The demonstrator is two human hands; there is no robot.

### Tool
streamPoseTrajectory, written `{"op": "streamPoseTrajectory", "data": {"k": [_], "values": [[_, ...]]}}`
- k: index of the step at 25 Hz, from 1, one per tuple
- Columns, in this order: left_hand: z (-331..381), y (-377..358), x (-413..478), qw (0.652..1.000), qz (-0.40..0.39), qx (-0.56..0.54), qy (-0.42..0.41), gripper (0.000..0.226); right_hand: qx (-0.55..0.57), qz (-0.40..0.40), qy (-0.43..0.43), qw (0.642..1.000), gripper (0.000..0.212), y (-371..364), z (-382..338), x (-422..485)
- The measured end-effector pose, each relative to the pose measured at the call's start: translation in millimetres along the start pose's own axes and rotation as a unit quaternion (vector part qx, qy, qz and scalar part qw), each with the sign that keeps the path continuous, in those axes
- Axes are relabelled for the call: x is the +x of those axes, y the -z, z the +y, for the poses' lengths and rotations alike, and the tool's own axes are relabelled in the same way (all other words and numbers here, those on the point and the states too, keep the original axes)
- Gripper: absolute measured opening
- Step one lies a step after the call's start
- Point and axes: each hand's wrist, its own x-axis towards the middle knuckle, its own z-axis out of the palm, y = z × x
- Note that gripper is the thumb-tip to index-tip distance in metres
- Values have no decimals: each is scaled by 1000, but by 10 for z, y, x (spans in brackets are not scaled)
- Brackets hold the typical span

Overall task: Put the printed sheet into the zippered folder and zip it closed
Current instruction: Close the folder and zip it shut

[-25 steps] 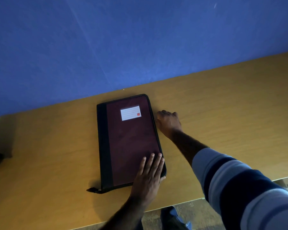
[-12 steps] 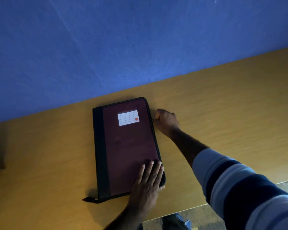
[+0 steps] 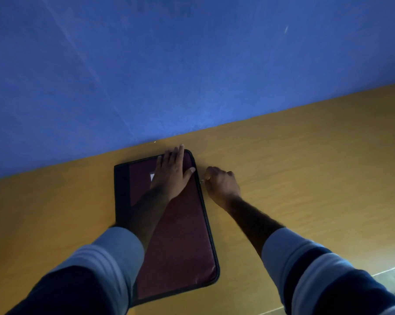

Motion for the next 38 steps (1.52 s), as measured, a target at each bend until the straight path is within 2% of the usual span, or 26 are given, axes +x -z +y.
{"op": "streamPoseTrajectory", "data": {"k": [4,7,13,16,20,23,26,30,32,35,38], "values": [[-18,-40,91,1000,3,-3,-10,89,-3,40,4,999,4,-41,-22,89],[-31,-33,109,1000,18,11,-23,84,-2,53,-6,999,4,-54,-60,239],[-8,42,140,999,31,-5,-23,65,-4,36,-5,999,7,29,-162,691],[38,130,269,998,42,-38,-4,48,-13,41,-3,999,9,20,-224,869],[99,275,473,996,31,-77,21,30,79,6,-58,995,10,-24,-212,1026],[163,347,602,996,-12,-72,60,25,178,-31,-138,974,8,14,-204,1062],[198,410,699,991,-49,-79,99,20,294,-30,-200,934,8,37,-209,1077],[264,455,750,988,-46,-97,115,17,440,-34,-257,859,6,101,-224,1049],[330,462,776,985,-43,-99,131,10,450,-33,-278,848,13,118,-251,1028],[392,463,835,979,-46,-100,174,6,405,-29,-288,867,9,68,-289,1019],[376,482,908,959,-59,-132,244,4,360,-75,-280,887,18,22,-324,988]]}}
